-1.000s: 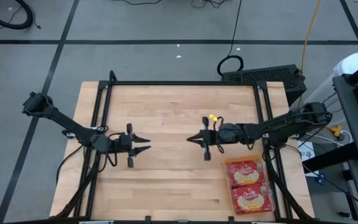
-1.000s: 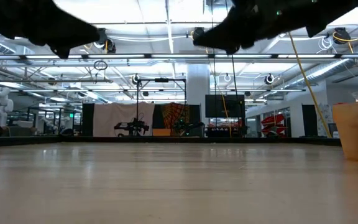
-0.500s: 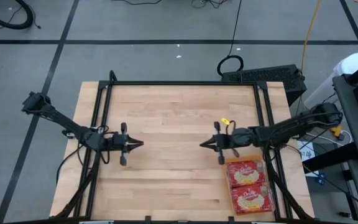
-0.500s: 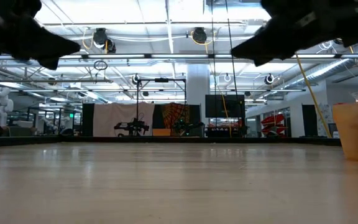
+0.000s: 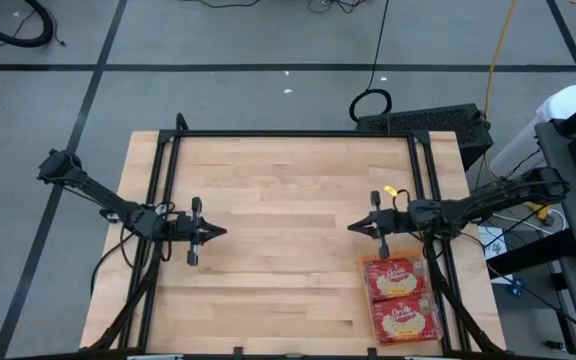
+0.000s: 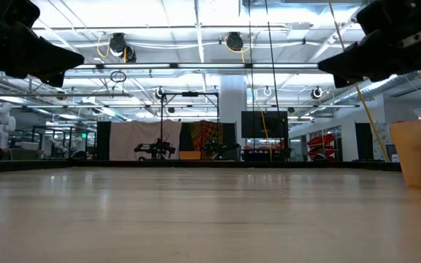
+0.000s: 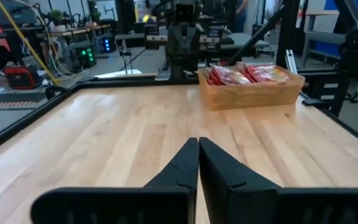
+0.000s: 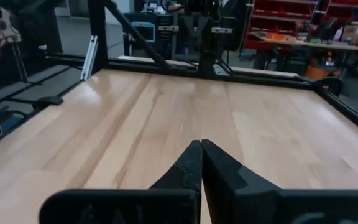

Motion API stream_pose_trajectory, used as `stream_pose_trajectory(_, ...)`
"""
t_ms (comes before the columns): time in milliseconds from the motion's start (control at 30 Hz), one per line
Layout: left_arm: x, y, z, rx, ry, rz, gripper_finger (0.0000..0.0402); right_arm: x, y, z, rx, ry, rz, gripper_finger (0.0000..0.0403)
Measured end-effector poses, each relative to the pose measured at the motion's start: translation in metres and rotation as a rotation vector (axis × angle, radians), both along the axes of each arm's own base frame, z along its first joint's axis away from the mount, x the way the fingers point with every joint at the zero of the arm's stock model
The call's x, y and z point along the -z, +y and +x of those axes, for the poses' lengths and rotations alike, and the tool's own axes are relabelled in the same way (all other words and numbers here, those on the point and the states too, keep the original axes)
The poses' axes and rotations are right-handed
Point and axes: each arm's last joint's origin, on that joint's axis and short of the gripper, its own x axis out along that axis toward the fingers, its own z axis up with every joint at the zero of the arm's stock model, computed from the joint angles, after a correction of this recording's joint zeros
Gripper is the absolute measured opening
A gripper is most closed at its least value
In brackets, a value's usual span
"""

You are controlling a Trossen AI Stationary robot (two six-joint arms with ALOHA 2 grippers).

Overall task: Sort popcorn bags into baskets
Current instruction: Return to Home Position

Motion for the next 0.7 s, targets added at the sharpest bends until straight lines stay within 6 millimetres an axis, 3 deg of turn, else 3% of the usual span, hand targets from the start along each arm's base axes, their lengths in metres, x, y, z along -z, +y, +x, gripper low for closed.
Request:
stream_pose_trajectory(200,-0.001,0.002,-0.003,0.002,-0.005,0.009,0.0007,0.010,-0.004,-0.019,-0.003,-0.051,-0.011,0.0000)
stream_pose_trajectory(367,-0.003,0.003,-0.005,0.000,-0.014,0.002,0.0021,0.001,-0.003,-0.026,-0.066,-0.147,-0.036,0.0000)
stream_pose_trajectory(700,-0.003,0.003,-0.005,-0.001,-0.016,-0.025,0.0011,-0.006,-0.009,-0.042,-0.104,-0.216,-0.091,0.0000)
